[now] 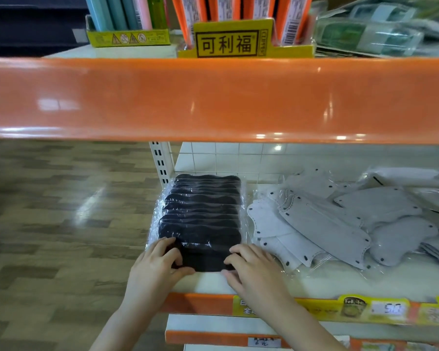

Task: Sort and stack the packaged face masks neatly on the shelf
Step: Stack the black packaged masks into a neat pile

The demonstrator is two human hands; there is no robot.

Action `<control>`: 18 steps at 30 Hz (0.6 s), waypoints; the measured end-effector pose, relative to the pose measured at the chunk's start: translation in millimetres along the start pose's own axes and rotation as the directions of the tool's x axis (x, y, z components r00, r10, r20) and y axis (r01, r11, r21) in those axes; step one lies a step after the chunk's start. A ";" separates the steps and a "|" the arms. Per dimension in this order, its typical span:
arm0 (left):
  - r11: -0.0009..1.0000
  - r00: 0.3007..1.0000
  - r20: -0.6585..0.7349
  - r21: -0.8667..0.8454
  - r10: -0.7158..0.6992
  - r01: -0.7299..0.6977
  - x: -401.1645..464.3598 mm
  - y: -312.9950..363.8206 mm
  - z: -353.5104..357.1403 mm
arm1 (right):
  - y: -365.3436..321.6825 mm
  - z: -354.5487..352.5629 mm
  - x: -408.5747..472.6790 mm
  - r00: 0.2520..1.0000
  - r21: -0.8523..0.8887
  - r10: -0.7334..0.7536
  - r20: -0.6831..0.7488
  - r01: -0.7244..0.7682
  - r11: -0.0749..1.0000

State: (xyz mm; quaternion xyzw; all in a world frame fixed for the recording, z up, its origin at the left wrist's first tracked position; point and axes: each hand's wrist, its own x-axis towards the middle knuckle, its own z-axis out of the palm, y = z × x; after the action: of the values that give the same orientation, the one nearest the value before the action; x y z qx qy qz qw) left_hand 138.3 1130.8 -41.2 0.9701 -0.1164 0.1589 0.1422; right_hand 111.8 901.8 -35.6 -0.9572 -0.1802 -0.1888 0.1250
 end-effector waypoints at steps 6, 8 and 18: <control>0.996 1.000 0.005 0.088 -0.021 0.021 10.4 6.4 -8.8 | -3.8 -1.4 13.1 1.000 -0.021 0.024 0.002 -0.024 0.999; 0.988 0.992 0.114 0.150 -0.045 0.028 17.7 5.9 -0.3 | -6.4 1.3 23.8 1.000 -0.033 0.029 0.012 -0.028 0.999; 0.980 0.947 0.308 0.198 -0.095 0.034 36.7 3.1 18.9 | -9.4 30.0 47.5 0.955 -0.121 0.191 0.225 -0.167 0.979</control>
State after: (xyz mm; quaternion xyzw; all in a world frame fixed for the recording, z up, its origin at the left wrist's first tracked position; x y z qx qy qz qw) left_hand 176.5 1115.3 -45.1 0.9953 -0.0900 0.0072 0.0337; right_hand 158.7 933.7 -41.6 -0.9903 -0.0966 -0.0707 0.0709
